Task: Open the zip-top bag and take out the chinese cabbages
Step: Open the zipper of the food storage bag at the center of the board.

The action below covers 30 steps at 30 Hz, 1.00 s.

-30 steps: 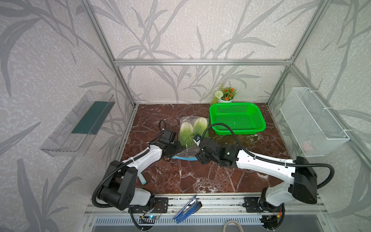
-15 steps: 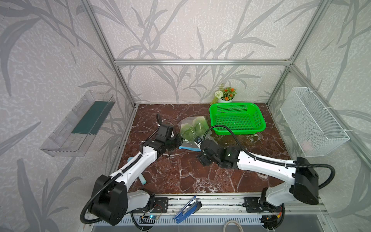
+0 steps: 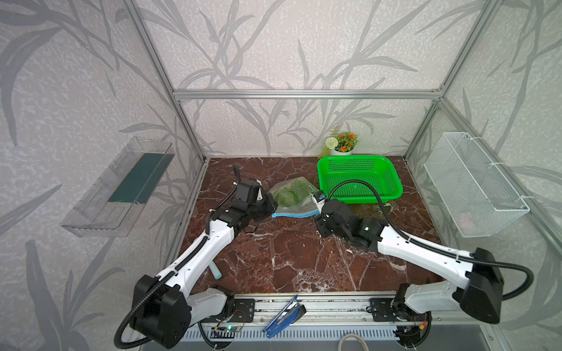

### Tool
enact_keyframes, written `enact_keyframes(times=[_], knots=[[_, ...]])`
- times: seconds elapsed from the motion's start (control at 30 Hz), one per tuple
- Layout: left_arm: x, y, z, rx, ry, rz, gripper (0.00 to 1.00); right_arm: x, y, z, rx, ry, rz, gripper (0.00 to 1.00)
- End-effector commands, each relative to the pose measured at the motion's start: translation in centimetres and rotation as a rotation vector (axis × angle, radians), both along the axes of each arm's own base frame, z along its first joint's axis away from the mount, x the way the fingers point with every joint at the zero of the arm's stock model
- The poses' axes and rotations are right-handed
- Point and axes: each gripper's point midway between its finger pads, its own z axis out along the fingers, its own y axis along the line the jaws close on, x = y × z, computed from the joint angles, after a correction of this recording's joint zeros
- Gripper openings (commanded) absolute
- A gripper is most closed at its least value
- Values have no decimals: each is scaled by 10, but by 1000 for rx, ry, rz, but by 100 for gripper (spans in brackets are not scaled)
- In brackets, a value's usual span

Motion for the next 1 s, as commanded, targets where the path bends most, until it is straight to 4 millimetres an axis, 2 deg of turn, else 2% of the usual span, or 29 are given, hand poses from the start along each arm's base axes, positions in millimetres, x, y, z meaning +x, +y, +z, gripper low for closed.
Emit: enact_keyframes(times=[0.0,0.07,0.13,0.2,0.3,0.47,0.63,0.97], knots=[[-3,1,13,-51,-42,20,0,-15,0,6,260,133,-125,28],[-3,4,15,-57,-58,36,0,-22,0,-2,365,201,-168,28],[-2,3,21,-77,-80,45,0,-27,3,-11,500,259,-201,35],[-1,2,27,-102,-102,49,0,-27,6,-18,623,298,-244,40],[0,1,33,-129,-128,56,0,-24,10,-25,700,313,-271,43],[-3,3,37,-134,-144,63,0,-13,12,-19,810,275,-301,50],[-4,5,34,-122,-139,70,0,-4,3,-10,931,215,-353,55],[-4,2,34,-119,-138,57,0,6,-14,-7,987,150,-429,55]])
